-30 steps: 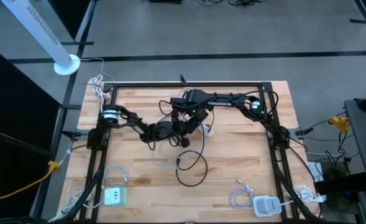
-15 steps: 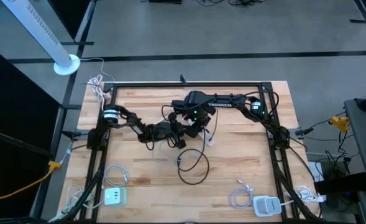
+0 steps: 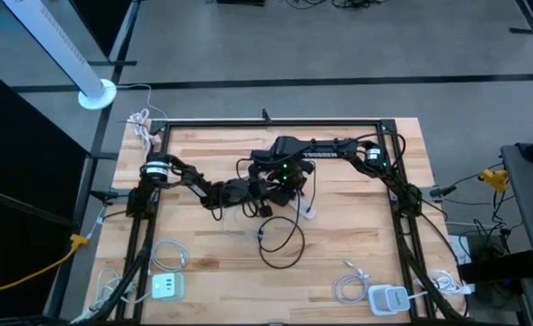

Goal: Insert USB
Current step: Insert the white charger adapter into the top white outlet extension

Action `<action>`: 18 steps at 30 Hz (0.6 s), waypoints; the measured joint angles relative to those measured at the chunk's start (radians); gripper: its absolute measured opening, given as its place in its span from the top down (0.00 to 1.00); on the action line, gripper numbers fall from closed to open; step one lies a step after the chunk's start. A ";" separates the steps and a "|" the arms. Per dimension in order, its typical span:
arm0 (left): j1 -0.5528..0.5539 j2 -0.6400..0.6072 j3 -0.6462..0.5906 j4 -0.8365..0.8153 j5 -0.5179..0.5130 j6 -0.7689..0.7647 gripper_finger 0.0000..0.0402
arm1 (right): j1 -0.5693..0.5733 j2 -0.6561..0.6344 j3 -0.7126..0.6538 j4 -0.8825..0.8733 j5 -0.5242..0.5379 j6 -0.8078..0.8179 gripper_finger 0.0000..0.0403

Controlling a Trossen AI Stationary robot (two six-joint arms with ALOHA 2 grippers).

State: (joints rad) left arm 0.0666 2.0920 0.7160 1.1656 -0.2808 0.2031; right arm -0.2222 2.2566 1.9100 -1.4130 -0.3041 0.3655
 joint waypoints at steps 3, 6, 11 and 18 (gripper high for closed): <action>0.001 0.018 0.022 -0.014 0.006 -0.004 1.00 | 0.000 0.000 0.003 0.009 0.007 0.005 0.72; 0.002 0.055 0.038 -0.013 0.030 -0.023 1.00 | 0.000 0.000 0.004 0.006 0.013 0.000 0.72; -0.002 0.109 0.046 0.027 0.043 -0.061 1.00 | -0.004 0.001 -0.002 0.016 0.016 0.003 0.72; -0.002 0.168 0.047 0.091 0.045 -0.101 1.00 | -0.009 -0.001 -0.024 0.041 0.024 0.062 0.72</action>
State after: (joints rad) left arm 0.0642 2.2596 0.7628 1.2565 -0.2358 0.1020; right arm -0.2317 2.2554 1.8861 -1.3716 -0.2803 0.4279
